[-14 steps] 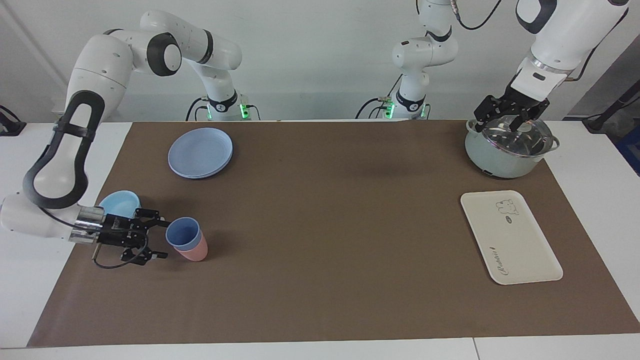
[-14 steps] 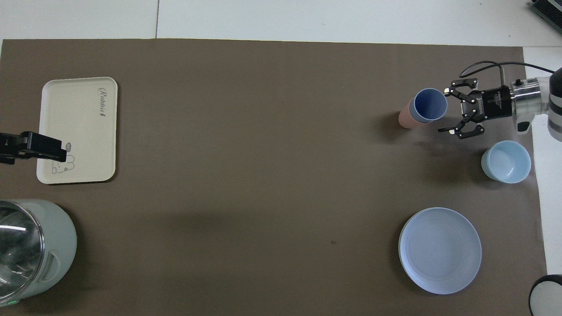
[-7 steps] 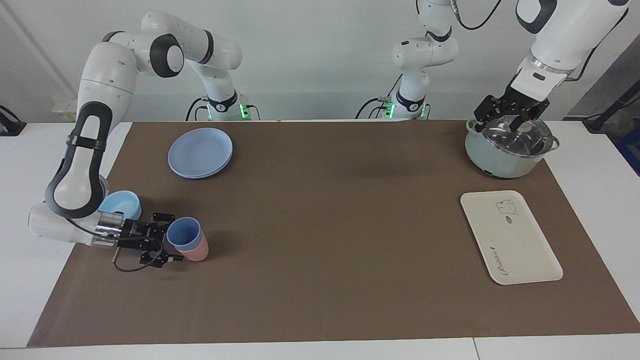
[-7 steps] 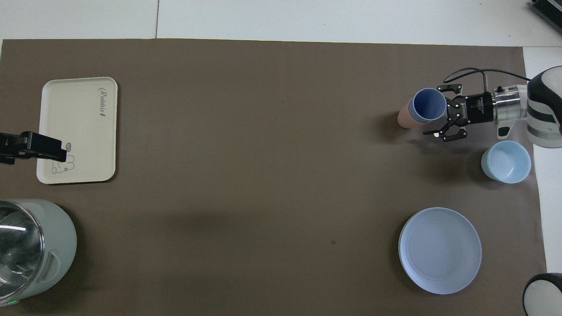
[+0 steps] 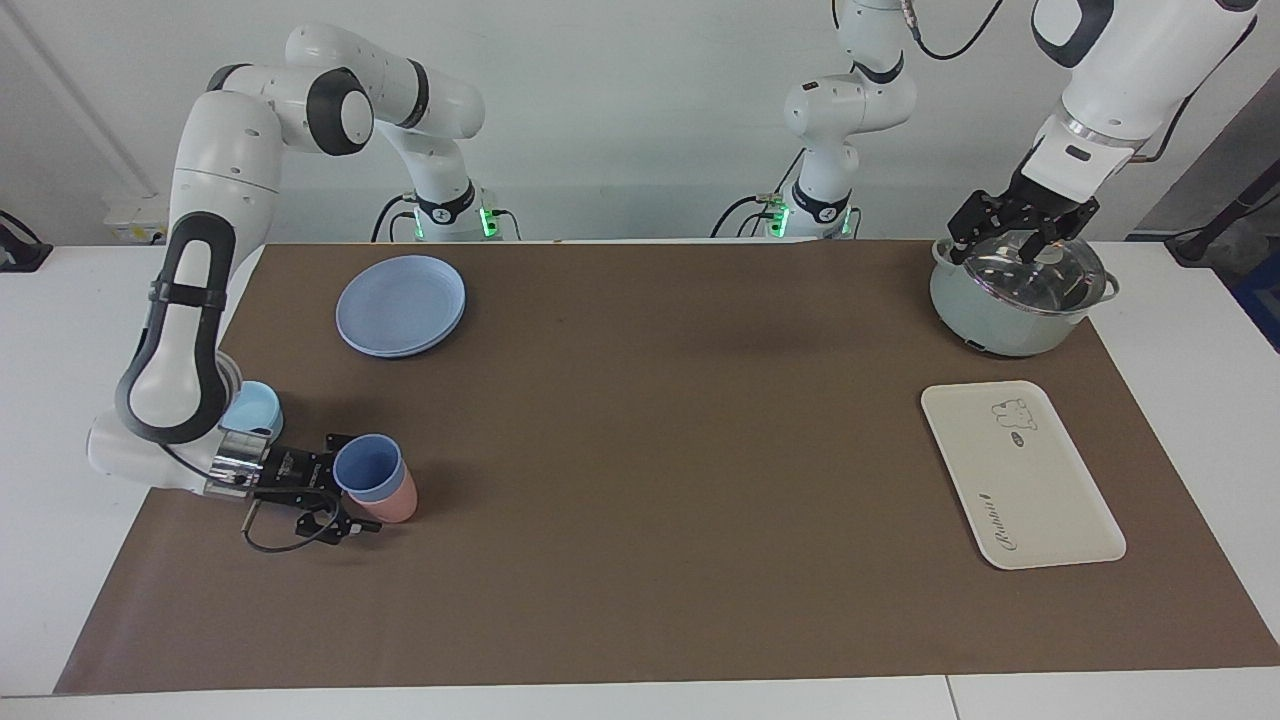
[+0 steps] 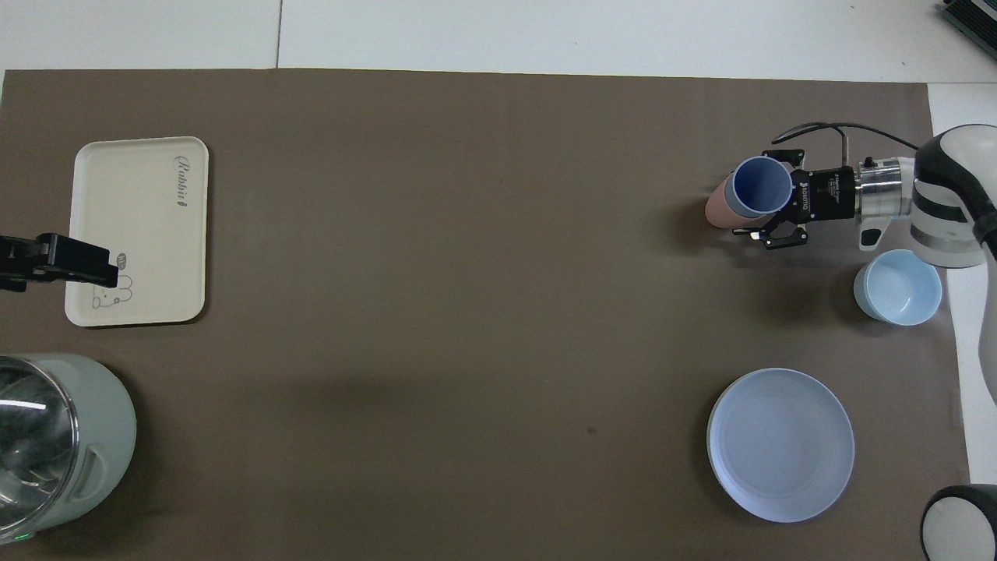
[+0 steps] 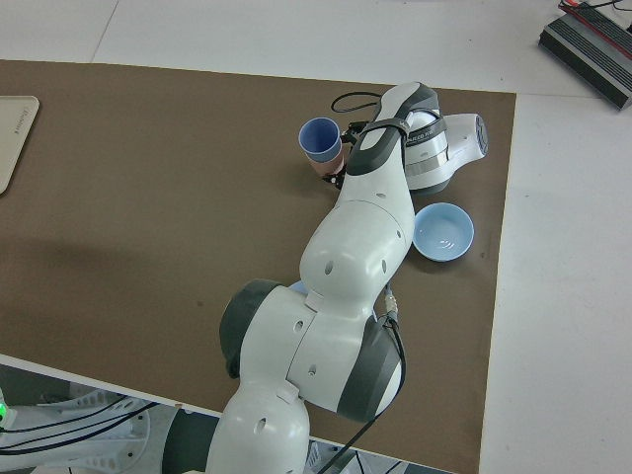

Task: Place cup on tray
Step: 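Lift the pink cup with the right gripper and tilt it sideways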

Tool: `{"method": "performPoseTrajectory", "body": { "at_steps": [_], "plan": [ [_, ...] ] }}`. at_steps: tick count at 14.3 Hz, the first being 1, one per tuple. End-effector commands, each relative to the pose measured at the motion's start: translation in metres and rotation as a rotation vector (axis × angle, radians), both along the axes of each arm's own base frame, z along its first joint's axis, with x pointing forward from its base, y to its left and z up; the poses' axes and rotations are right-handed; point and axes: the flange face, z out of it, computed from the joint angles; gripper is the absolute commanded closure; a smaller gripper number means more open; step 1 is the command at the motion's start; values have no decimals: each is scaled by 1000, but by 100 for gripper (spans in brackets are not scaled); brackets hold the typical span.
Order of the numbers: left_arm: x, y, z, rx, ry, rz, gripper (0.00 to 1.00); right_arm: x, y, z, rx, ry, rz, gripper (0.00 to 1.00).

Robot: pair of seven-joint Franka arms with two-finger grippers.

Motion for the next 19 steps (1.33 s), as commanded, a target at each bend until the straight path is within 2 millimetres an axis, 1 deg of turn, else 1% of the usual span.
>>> {"method": "performPoseTrajectory", "body": {
  "at_steps": [1, 2, 3, 4, 5, 6, 7, 8, 9, 10, 11, 12, 13, 16, 17, 19],
  "plan": [
    [-8, 2, 3, -9, 4, -7, 0, -1, 5, 6, 37, -24, -29, 0],
    [-8, 2, 3, -9, 4, -7, 0, -1, 5, 6, 38, -23, -27, 1],
    [-8, 2, 3, -9, 4, -7, 0, -1, 7, 7, 42, -27, -21, 8],
    [-8, 2, 3, -9, 4, -7, 0, -1, 9, 10, 41, -31, -18, 9],
    [-8, 2, 3, -9, 4, -8, 0, 0, 15, 10, 41, -32, -8, 10],
    [-8, 2, 3, -9, 4, -7, 0, 1, 16, 10, 41, -33, -8, 11],
    [-8, 1, 3, -9, 4, -10, 0, 1, 17, 11, 40, -36, -6, 20],
    [-8, 2, 3, -9, 4, -8, 0, 2, 19, 15, 39, -36, -6, 79],
    [-8, 2, 3, -9, 4, -7, 0, 4, 23, 20, 33, -36, -11, 100],
    [-8, 2, 3, -9, 4, -7, 0, 7, 31, 27, 20, -43, -7, 100],
    [-8, 1, 3, -9, 4, -8, 0, 8, 31, 31, 15, -48, -13, 100],
    [-8, 2, 3, -9, 4, -8, 0, 8, 32, 40, 14, -45, -18, 100],
    [-8, 2, 3, -9, 4, -7, 0, 8, 38, 49, 12, -32, -24, 100],
    [-8, 1, 3, -9, 4, -8, 0, 6, 79, 91, -25, -11, -41, 100],
    [-8, 2, 3, -9, 4, -7, 0, 6, 98, 106, -56, -27, -40, 100],
    [-8, 2, 3, -9, 4, -8, 0, 4, 144, 131, -114, -39, -79, 100]
  ]
}}
